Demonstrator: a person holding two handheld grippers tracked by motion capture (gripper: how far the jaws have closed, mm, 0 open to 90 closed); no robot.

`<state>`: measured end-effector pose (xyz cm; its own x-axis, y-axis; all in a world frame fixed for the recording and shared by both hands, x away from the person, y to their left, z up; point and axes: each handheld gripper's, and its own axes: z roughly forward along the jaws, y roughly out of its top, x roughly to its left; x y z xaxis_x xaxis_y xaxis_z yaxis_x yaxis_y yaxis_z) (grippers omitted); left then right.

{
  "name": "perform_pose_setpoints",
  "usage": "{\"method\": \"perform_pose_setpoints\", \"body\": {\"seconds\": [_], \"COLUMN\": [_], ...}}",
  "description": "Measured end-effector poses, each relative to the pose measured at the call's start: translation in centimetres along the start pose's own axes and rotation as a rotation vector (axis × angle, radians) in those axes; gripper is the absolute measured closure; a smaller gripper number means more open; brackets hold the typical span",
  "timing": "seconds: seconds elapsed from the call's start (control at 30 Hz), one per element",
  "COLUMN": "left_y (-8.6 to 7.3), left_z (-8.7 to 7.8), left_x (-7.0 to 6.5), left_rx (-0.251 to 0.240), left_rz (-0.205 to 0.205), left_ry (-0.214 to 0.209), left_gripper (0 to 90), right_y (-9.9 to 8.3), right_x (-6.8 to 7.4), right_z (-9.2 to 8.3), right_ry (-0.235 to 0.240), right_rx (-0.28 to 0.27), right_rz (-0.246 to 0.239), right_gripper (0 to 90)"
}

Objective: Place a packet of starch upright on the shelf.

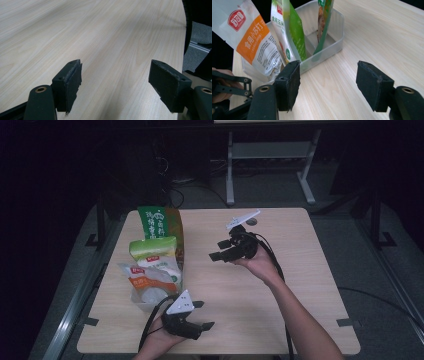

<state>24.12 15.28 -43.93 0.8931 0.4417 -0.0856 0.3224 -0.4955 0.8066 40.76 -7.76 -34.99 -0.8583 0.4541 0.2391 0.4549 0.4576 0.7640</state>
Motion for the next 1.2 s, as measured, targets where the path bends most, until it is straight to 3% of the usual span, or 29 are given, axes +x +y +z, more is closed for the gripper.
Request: {"method": "perform_pose_setpoints", "body": {"seconds": [0.47, 1.2], "left_y": [0.0, 0.0], "left_z": [-0.3, -0.1], "left_x": [0.2, 0.3], "left_rx": [0.001, -0.002], "left_rz": [0.005, 0.003], "left_ry": [0.0, -0.012], "left_gripper": [26.1, 26.1], "right_y": [-0.8, -3.7], "right_x": [-0.6, -1.3], "right_z": [-1.3, -4.0], "right_ry": [-0.015, -0.027], "right_rx": [-0.003, -0.027], "right_rz": [0.016, 0.06], "right_gripper": [30.8, 29.5]}}
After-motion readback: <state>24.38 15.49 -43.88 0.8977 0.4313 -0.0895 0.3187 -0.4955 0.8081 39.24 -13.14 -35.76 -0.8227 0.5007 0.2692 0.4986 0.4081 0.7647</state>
